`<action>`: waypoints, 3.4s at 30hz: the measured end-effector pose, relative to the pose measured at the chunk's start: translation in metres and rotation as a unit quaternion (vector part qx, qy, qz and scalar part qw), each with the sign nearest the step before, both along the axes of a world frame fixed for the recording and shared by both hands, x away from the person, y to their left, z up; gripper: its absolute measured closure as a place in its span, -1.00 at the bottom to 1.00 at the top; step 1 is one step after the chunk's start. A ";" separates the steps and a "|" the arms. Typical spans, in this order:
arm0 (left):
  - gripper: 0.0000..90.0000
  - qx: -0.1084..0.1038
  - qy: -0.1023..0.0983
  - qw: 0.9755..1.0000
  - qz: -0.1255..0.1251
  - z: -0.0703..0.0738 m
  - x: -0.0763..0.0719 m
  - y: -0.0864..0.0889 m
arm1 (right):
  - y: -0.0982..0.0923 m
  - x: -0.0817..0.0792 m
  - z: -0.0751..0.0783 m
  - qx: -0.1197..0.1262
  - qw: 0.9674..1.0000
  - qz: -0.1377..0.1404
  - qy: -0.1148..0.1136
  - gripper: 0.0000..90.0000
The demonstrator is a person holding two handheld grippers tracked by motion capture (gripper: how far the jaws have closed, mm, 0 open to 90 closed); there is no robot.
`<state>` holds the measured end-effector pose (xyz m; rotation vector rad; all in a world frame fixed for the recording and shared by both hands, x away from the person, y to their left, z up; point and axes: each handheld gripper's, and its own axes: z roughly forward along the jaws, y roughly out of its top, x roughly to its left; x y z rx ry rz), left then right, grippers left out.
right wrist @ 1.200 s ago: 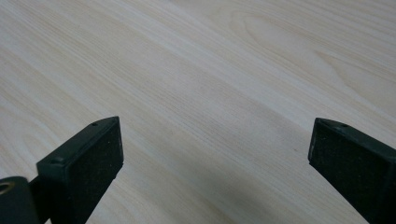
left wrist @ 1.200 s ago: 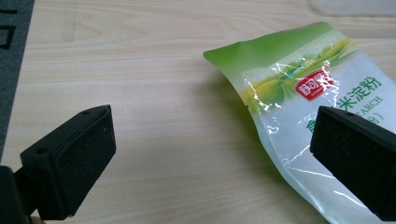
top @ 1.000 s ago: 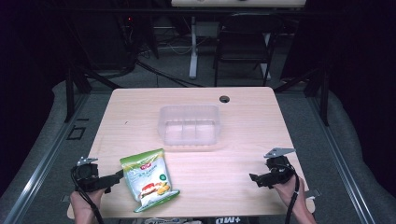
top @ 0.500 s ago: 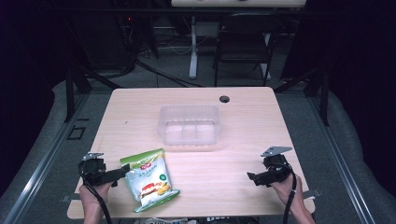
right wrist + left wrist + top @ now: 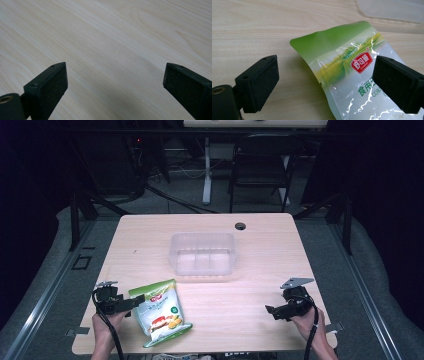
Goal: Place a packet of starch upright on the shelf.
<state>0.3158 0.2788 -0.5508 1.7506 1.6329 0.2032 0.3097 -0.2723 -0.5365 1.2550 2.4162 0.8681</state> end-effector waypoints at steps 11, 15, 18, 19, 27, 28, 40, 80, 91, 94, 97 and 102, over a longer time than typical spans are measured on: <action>-0.52 0.009 0.016 0.999 -0.038 -0.008 0.013 -0.012 | -0.005 -0.002 0.000 0.005 1.000 -0.007 0.000 -0.89; -0.35 0.006 0.024 0.998 -0.051 -0.010 0.013 -0.013 | -0.003 -0.004 0.002 0.000 1.000 -0.005 -0.002 -0.89; -0.22 0.006 0.028 0.998 -0.057 -0.011 0.013 -0.013 | -0.002 -0.002 0.001 0.001 1.000 -0.003 0.000 -0.89; -0.18 0.008 0.031 0.998 -0.061 -0.010 0.013 -0.013 | -0.002 -0.002 0.000 0.003 1.000 -0.005 0.000 -0.89; 0.17 0.025 0.028 0.996 -0.083 -0.005 0.008 -0.022 | -0.001 -0.003 0.002 0.000 1.000 -0.003 -0.004 -0.87; 0.19 0.032 0.024 0.996 -0.084 -0.005 0.008 -0.023 | 0.000 -0.003 0.002 0.000 1.000 -0.002 -0.004 -0.87; 0.62 0.054 0.020 0.993 -0.106 -0.002 0.006 -0.027 | 0.000 -0.002 0.000 0.003 1.000 0.003 0.005 -0.86; 0.90 0.065 -0.038 0.991 -0.107 0.015 -0.005 -0.022 | 0.000 -0.002 0.001 0.005 1.000 0.003 0.003 -0.81; 0.91 0.065 -0.063 0.990 -0.107 0.021 -0.009 -0.022 | 0.000 -0.002 0.001 0.002 1.000 0.003 0.006 -0.81; 0.91 0.066 -0.069 0.990 -0.103 0.023 -0.010 -0.023 | 0.000 -0.002 0.000 0.001 1.000 0.002 0.006 -0.81; 0.91 0.066 -0.075 0.990 -0.100 0.024 -0.011 -0.022 | 0.000 -0.002 0.001 0.001 1.000 0.003 0.007 -0.81; 0.92 0.067 -0.083 0.989 -0.100 0.028 -0.013 -0.021 | 0.000 -0.002 0.000 0.001 1.000 0.002 0.006 -0.81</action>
